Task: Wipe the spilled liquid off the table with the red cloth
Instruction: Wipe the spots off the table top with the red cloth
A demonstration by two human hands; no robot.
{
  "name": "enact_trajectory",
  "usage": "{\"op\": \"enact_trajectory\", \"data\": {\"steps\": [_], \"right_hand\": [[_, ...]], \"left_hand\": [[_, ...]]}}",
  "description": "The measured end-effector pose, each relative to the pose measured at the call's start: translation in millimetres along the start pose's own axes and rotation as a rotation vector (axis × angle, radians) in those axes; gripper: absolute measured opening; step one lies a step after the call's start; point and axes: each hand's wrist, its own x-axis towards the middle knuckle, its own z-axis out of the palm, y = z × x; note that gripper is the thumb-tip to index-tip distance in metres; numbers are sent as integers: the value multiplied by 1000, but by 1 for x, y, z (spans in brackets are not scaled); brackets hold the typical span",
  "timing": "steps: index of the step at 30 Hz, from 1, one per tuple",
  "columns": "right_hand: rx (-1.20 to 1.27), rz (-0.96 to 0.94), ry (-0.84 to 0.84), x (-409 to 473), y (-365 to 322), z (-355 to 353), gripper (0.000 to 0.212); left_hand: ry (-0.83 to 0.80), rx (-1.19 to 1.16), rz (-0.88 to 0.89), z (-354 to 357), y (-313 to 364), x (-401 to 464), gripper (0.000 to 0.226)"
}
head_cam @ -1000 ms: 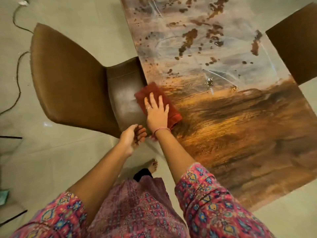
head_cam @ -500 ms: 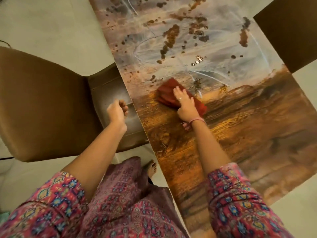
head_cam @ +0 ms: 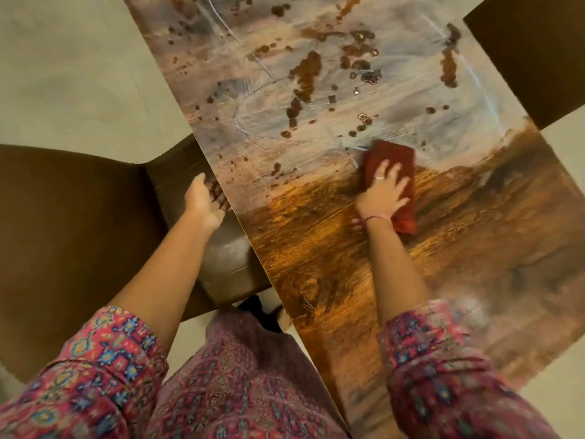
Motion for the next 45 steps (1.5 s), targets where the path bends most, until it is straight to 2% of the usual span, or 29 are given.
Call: {"op": "enact_trajectory", "data": {"steps": [4, 8, 13, 17, 21, 25, 28, 31, 33, 35, 37, 39, 42, 44, 45], "right_hand": [[-49, -593, -56, -59, -65, 77, 73], [-131, -806, -142, -102, -68, 100, 65], [-208, -915, -137, -64, -82, 82, 62], [-190, -869, -90, -29, -128, 74, 60], [-155, -829, -123, -8, -164, 65, 55], [-206, -961, -155, -49, -117, 75, 60], [-220, -1029, -262, -81, -67, 79, 71], [-221, -1049, -265, -69, -61, 79, 67], [-207, -1036, -181, -43, -76, 76, 67], [-205, -949, -111, -4, -86, 65, 78], [-194, -760, -39, 40, -77, 45, 84], [-118, -485, 34, 78, -49, 23, 84], [18, -150, -10, 105, -15, -4, 82], [72, -80, -43, 93, -32, -1, 80], [65, -109, -38, 78, -47, 7, 80]], "left_hand": [[34, 25, -20, 5, 3, 13, 37], [20, 85, -21, 14, 8, 20, 31], [22, 113, -42, 23, 16, 24, 35], [-39, 36, -51, 23, 13, 24, 37], [-68, -8, -90, 19, 8, 27, 40], [-29, -69, -101, 11, 8, 33, 41], [19, -103, -124, 5, 7, 37, 42], [77, -132, -99, 1, 4, 43, 38], [68, -113, -105, -1, 3, 43, 37], [57, -46, -68, 0, 3, 43, 36], [29, 19, -16, 5, 4, 41, 45], [22, 56, 20, 12, 7, 37, 58], [75, 211, 94, 26, 6, 33, 69], [124, 373, 175, 35, 3, 30, 81], [146, 416, 207, 38, 1, 29, 85]]}}
